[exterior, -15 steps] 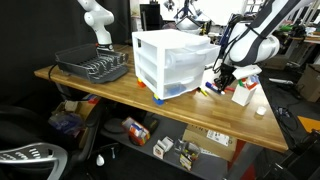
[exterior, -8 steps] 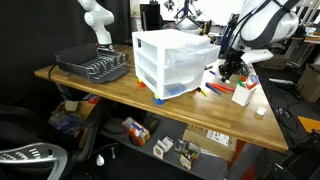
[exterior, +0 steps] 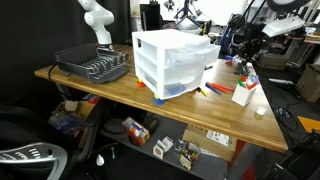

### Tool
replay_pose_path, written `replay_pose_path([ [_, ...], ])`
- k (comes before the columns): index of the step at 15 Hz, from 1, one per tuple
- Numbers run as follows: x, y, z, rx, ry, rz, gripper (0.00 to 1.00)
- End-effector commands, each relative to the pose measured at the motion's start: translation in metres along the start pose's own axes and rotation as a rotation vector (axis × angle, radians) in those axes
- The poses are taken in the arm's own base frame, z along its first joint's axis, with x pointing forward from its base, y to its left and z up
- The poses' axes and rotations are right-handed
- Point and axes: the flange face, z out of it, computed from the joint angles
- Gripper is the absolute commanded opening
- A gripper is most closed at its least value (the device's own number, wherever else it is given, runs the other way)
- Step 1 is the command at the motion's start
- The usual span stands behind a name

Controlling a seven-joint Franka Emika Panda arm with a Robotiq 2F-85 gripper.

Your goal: Put the marker inside the stationary holder

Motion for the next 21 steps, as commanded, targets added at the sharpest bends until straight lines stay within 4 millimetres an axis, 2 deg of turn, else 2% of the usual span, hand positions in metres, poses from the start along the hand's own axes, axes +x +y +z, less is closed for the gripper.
replay_pose_path([
  [1,-0.026,0.0,-0.039,-0.061,-0.074,0.008,0.04],
  [4,-0.042,0.0,-0.067,-0.126,-0.153,0.046,0.04],
  [6,-0.05,0.001,-0.07,-0.15,-0.214,0.087,0.04],
  [8,-0.054,0.003,-0.064,-0.149,-0.273,0.122,0.04],
  [14,-0.052,0.009,-0.025,-0.059,-0.413,0.186,0.04],
  [21,-0.037,0.017,0.038,0.087,-0.559,0.226,0.04],
])
